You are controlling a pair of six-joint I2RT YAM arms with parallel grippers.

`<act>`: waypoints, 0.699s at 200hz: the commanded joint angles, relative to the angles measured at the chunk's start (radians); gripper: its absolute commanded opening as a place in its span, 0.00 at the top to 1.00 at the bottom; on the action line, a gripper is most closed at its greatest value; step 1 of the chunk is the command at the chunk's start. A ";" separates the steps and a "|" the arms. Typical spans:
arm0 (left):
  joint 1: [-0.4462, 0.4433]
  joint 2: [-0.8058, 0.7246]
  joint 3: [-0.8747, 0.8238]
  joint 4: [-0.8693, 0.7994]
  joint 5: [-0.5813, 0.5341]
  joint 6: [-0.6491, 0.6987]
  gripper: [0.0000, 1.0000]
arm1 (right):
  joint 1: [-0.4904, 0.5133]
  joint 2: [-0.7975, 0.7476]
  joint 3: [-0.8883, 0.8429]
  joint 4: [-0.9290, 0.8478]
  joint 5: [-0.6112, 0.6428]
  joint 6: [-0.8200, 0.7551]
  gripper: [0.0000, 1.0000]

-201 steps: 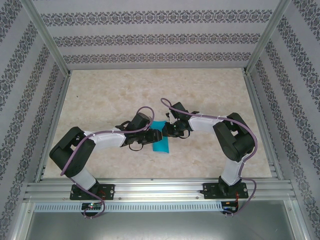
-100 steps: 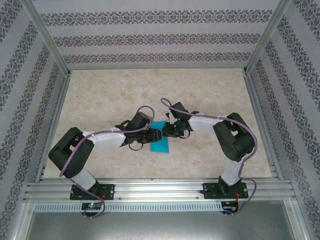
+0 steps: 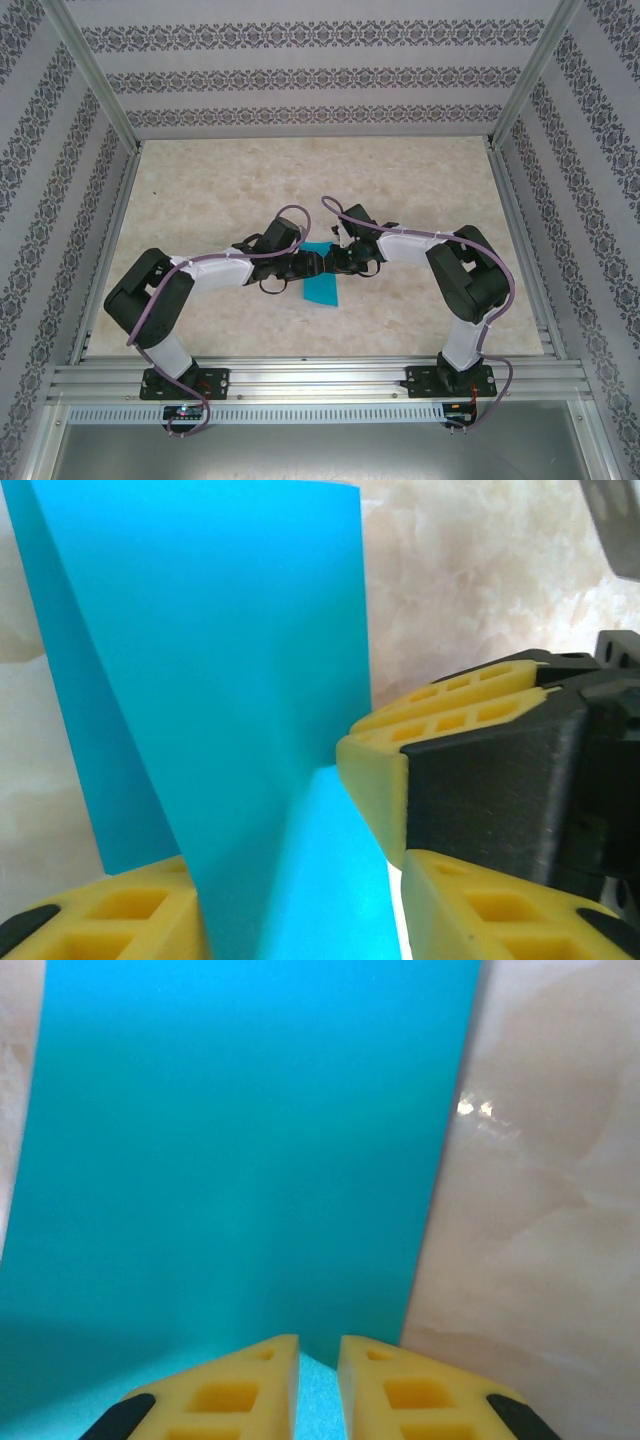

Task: Fold a paper plane with a square sheet of paper (fold left side to right side)
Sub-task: Third fold the triangle at the center of the table.

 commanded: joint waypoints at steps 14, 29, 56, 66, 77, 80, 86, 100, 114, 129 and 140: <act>0.011 0.027 0.029 -0.004 0.002 0.014 0.57 | -0.009 0.029 0.001 -0.034 0.029 -0.020 0.80; 0.011 0.032 0.021 -0.003 -0.006 0.006 0.60 | -0.009 0.026 0.001 -0.031 0.029 -0.022 0.79; 0.011 0.038 0.006 0.000 -0.018 -0.002 0.64 | -0.009 0.025 0.006 -0.030 0.025 -0.028 0.79; 0.012 0.037 0.005 -0.001 -0.024 -0.002 0.64 | -0.009 0.026 0.007 -0.030 0.024 -0.028 0.79; 0.013 0.037 0.004 -0.005 -0.030 -0.002 0.64 | -0.009 0.028 0.009 -0.029 0.023 -0.031 0.79; 0.013 0.037 0.006 -0.008 -0.032 -0.001 0.64 | -0.009 0.028 0.009 -0.030 0.024 -0.030 0.79; 0.013 0.037 0.007 -0.013 -0.039 0.000 0.64 | -0.009 0.029 0.009 -0.029 0.023 -0.030 0.79; 0.015 0.036 0.010 -0.024 -0.049 0.001 0.62 | -0.009 0.029 0.008 -0.029 0.023 -0.031 0.79; 0.017 0.034 0.007 -0.027 -0.051 0.000 0.61 | -0.009 0.029 0.008 -0.031 0.023 -0.030 0.79; 0.023 0.034 0.004 -0.027 -0.051 -0.001 0.60 | -0.009 0.029 0.008 -0.030 0.023 -0.030 0.79; 0.027 0.036 0.005 -0.026 -0.051 0.000 0.60 | -0.009 0.029 0.008 -0.031 0.022 -0.031 0.79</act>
